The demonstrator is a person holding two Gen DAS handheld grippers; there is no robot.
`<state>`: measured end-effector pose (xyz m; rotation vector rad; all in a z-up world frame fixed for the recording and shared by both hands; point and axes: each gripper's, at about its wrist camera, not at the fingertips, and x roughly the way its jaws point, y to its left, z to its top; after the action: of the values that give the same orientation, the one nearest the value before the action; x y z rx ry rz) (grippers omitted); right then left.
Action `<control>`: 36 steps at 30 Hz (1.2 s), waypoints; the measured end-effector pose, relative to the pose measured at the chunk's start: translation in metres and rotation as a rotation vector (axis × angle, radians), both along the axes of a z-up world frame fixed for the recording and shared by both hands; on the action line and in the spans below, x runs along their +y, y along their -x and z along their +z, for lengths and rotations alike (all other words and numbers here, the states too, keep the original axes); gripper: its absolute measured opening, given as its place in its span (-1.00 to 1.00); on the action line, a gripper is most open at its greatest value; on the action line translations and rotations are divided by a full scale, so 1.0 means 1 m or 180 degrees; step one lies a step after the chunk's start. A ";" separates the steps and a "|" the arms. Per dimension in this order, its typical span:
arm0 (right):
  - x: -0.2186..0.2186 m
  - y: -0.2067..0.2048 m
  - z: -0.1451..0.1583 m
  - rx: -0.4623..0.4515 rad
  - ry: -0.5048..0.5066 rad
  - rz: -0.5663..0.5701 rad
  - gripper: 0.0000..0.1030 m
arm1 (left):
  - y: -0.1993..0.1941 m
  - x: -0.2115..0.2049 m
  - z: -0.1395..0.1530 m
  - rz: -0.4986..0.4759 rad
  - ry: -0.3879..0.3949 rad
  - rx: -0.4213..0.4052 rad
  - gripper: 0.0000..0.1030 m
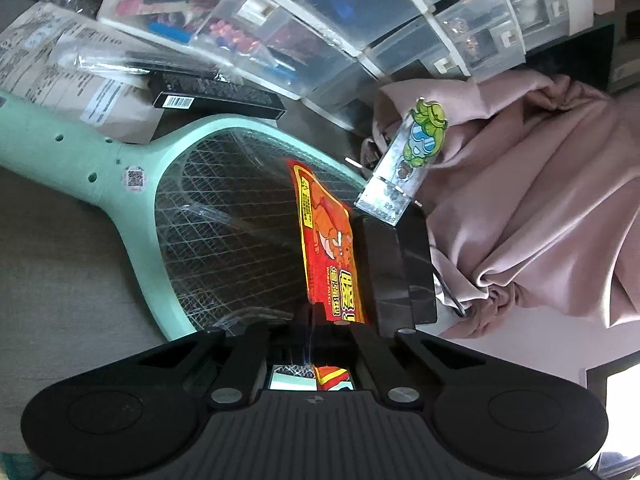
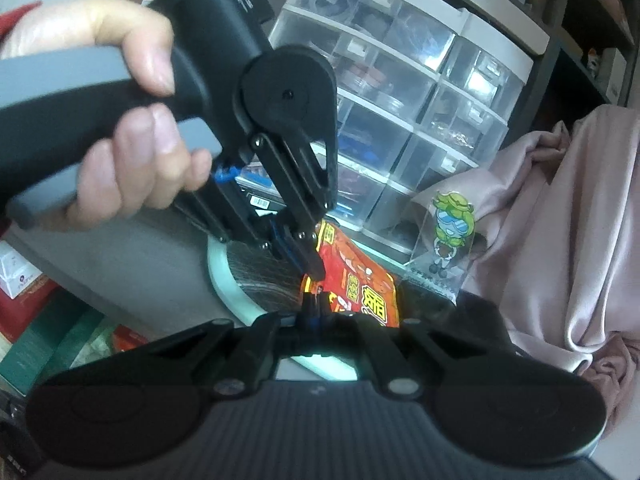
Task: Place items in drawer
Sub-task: 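Raise the red packet edge-on above the racket with the left gripper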
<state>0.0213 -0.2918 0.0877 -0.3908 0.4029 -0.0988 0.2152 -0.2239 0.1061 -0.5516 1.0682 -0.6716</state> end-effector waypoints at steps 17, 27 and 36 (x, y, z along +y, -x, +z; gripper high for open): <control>-0.002 0.018 0.007 -0.0029 0.0003 -0.0086 -1.00 | 0.027 0.018 0.039 -0.0109 -0.0160 -0.0509 -1.00; 0.015 0.019 0.003 -0.0133 0.0222 0.0016 -0.90 | 0.039 0.033 0.052 -0.0086 -0.0167 -0.0586 -1.00; 0.029 0.006 -0.002 -0.0210 0.0415 0.0085 -0.04 | 0.042 0.032 0.050 -0.0053 -0.0211 -0.0558 -1.00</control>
<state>0.0154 -0.2626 0.0853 -0.5201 0.3270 -0.1118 0.1727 -0.1918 0.1564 -0.4192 0.9282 -0.6837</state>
